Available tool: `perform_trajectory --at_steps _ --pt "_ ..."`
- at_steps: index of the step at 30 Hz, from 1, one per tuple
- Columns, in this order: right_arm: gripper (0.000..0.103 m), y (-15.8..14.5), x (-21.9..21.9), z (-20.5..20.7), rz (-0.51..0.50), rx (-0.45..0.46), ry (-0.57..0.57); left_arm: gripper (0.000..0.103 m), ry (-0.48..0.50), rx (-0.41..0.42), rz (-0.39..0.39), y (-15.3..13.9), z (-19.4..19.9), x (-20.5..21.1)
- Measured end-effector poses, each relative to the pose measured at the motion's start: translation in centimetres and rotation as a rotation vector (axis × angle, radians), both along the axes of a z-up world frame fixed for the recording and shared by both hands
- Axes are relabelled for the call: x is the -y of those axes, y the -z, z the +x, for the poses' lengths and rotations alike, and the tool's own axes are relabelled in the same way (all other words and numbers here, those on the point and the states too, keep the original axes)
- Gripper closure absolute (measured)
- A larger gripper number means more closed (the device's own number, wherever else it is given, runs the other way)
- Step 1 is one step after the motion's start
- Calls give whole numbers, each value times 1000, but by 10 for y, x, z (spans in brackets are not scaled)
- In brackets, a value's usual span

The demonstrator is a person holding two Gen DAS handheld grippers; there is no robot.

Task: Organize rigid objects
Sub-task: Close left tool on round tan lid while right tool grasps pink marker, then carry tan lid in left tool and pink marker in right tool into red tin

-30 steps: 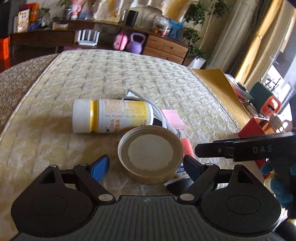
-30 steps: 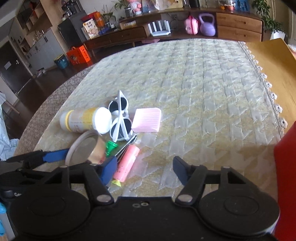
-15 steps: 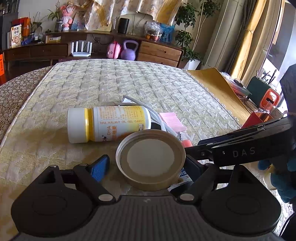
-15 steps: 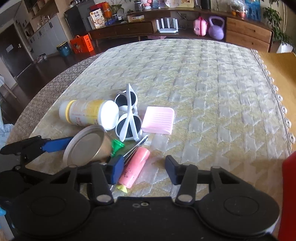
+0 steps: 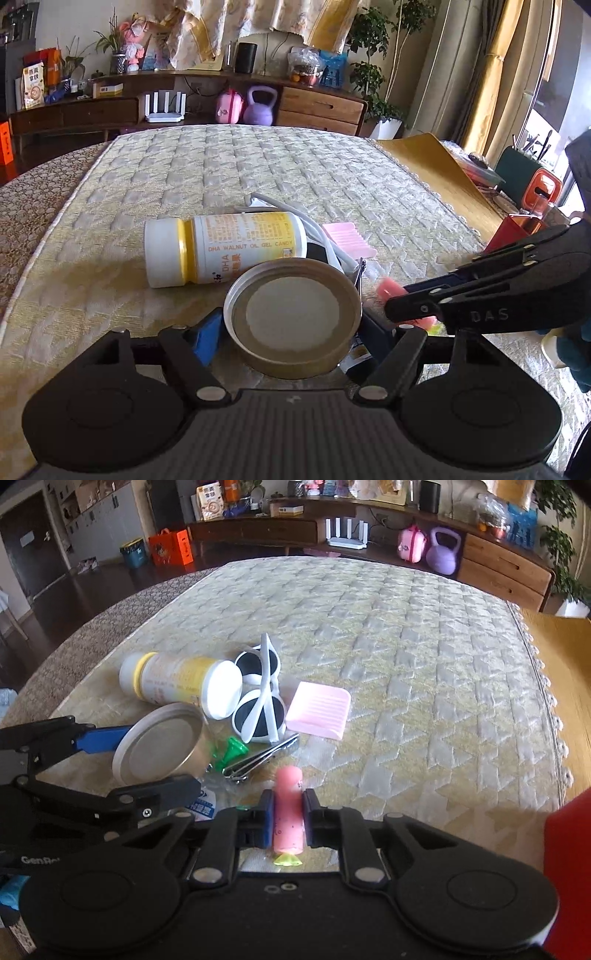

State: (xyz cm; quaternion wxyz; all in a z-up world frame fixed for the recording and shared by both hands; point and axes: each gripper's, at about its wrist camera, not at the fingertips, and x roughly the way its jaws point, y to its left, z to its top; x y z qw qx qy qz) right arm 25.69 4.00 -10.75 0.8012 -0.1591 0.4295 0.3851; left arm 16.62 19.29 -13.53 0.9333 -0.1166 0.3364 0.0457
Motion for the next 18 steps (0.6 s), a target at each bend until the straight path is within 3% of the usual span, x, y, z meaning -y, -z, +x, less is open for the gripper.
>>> perform_trajectory --at_steps 18 --pt "88 -47 85 -42 105 12 84 26 9 -6 29 -36 -23 34"
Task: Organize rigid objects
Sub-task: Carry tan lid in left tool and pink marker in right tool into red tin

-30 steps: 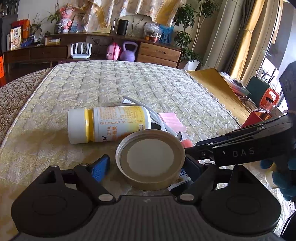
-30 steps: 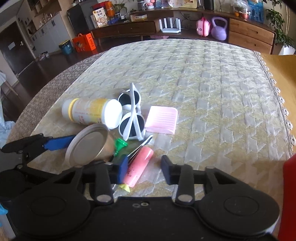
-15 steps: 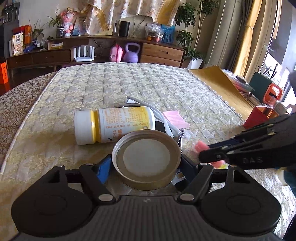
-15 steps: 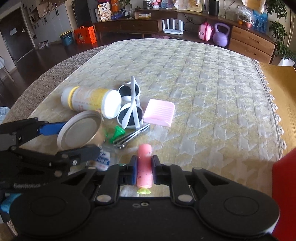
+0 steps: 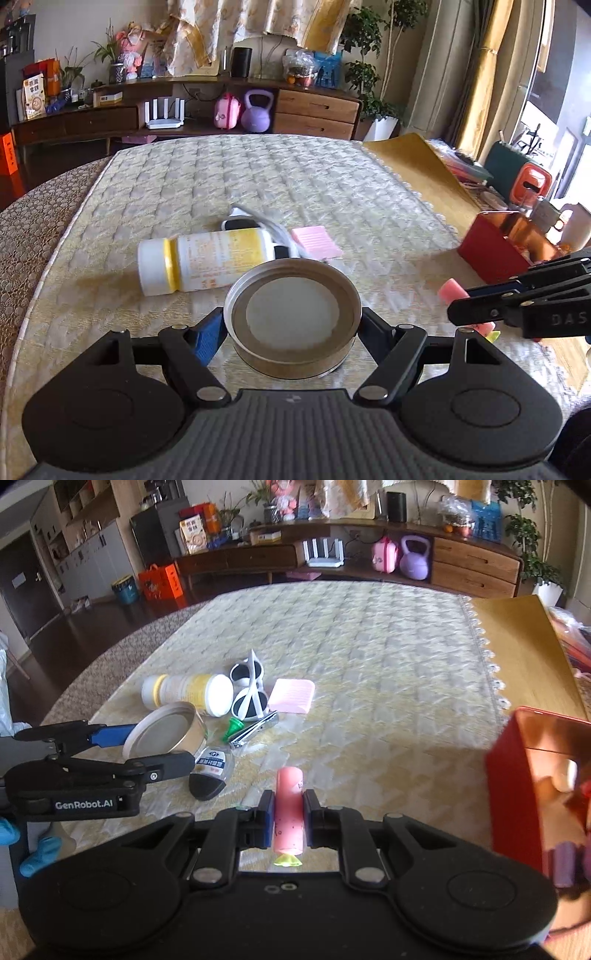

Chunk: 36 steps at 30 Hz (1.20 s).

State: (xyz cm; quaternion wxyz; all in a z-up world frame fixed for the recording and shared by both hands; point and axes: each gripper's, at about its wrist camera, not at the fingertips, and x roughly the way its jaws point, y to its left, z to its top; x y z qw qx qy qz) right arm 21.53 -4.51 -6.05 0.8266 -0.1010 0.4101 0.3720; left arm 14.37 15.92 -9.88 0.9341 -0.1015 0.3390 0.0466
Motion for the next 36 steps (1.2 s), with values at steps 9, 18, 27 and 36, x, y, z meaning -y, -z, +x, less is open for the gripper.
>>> perform_trajectory --at_steps 9,18,27,36 --pt "88 -40 52 -13 65 39 69 26 68 21 -13 -38 -6 37" --pt "88 -58 105 -18 111 71 139 26 192 63 2 -70 -1 98" --pt "88 -60 167 -12 141 90 246 26 285 55 27 -76 23 154" --pt "88 -53 209 4 140 87 319 26 358 10 49 -68 52 206"
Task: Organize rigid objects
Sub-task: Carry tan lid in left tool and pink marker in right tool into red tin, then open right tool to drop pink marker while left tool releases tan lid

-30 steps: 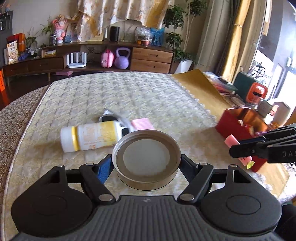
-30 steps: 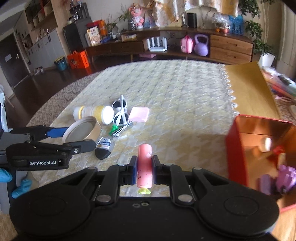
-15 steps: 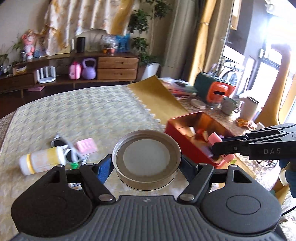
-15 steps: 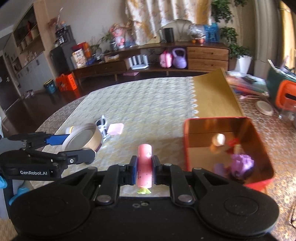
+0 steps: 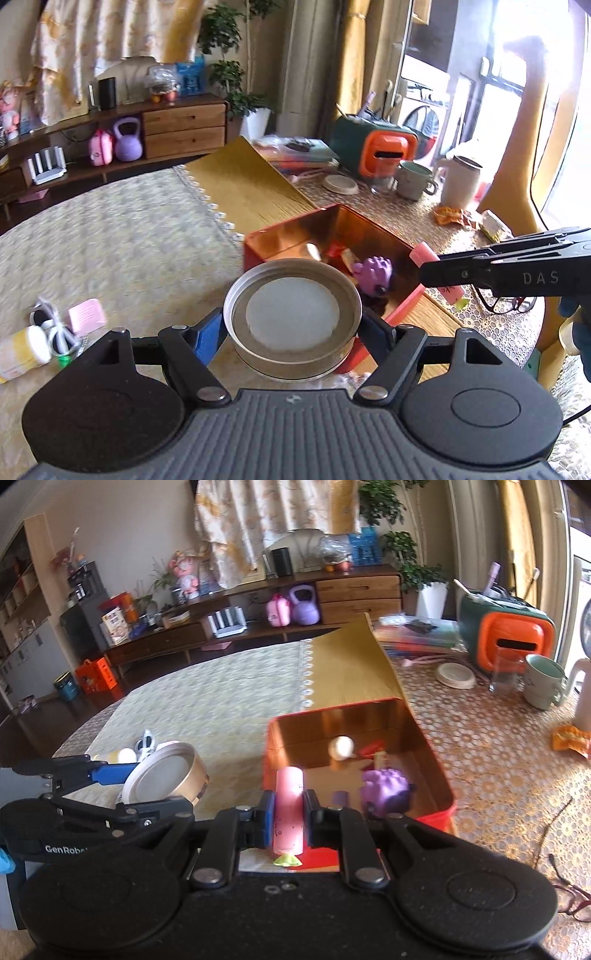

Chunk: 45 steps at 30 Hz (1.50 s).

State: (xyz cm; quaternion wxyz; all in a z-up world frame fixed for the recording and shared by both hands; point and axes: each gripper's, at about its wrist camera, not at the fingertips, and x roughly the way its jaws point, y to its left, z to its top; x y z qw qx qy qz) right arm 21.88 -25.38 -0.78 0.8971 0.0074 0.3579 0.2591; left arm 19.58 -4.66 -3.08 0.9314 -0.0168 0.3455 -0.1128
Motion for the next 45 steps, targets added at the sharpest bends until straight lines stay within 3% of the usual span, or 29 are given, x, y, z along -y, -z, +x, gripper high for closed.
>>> perform_trajectory --at_steps 10,25,38,45 --pt "88 12 29 37 3 -19 73 26 32 -56 56 17 50 44" --pt "88 43 13 111 -31 -60 70 26 4 -156 135 51 128 80" --pt "88 71 -5 146 -65 -101 74 26 -18 -190 180 69 153 88" --pt "88 78 -9 153 -101 -104 88 26 -15 -226 158 75 164 90"
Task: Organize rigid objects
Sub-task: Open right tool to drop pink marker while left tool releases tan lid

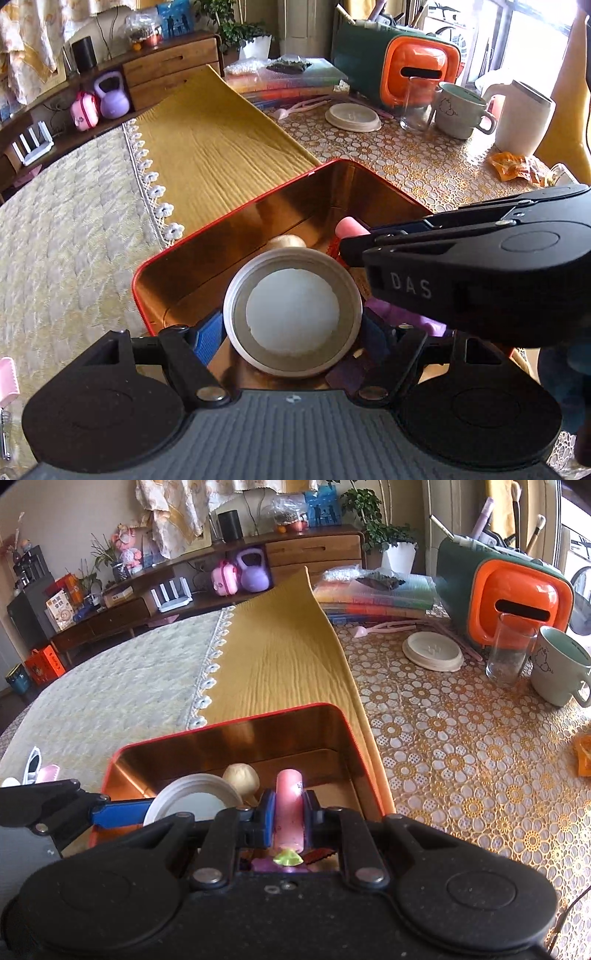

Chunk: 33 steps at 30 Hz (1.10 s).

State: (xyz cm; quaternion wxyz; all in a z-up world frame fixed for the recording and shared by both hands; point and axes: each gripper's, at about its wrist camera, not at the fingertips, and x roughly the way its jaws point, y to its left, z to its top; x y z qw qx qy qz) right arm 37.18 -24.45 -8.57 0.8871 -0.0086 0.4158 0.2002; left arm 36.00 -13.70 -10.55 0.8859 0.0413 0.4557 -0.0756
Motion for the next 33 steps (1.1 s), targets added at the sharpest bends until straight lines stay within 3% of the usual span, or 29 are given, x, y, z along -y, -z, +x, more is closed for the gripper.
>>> perform_trajectory --at_steps 17,33 --pt "68 -7 7 -7 17 10 51 26 11 -5 18 3 4 2" --pt "55 -45 17 -52 87 31 22 26 16 103 -59 -39 -43 -13"
